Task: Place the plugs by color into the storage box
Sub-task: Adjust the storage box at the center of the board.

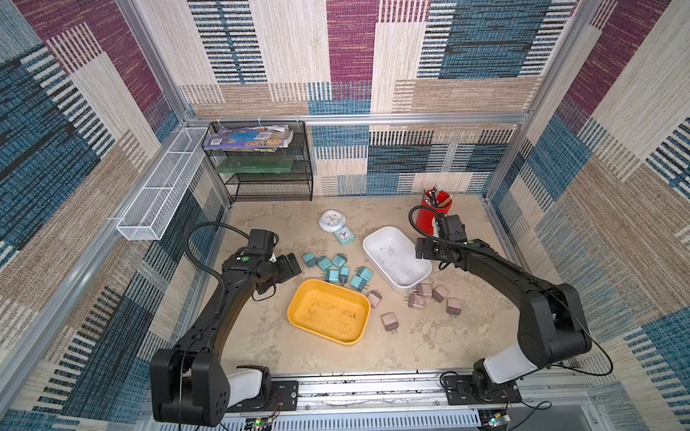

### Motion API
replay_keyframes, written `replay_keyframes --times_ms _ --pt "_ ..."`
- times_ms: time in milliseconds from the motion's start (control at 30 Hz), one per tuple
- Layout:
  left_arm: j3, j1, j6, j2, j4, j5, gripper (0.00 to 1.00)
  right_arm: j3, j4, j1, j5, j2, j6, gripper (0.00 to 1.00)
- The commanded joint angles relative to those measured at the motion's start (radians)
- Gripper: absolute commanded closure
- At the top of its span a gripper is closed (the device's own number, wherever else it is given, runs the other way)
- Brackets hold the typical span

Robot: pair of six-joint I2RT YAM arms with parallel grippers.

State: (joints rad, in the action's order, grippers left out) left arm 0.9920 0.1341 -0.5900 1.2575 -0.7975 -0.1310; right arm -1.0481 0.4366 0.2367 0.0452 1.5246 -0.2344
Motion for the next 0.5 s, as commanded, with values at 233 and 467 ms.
replay_keyframes --times_ms 233,467 --pt "-0.061 0.12 -0.303 -0.062 -0.243 -0.185 0.01 0.065 0.196 -0.081 -0.149 -0.122 0.004 0.04" --pt "-0.083 0.225 -0.325 0.04 -0.237 -0.2 0.01 0.135 0.173 -0.113 -0.271 -0.145 0.004 0.02"
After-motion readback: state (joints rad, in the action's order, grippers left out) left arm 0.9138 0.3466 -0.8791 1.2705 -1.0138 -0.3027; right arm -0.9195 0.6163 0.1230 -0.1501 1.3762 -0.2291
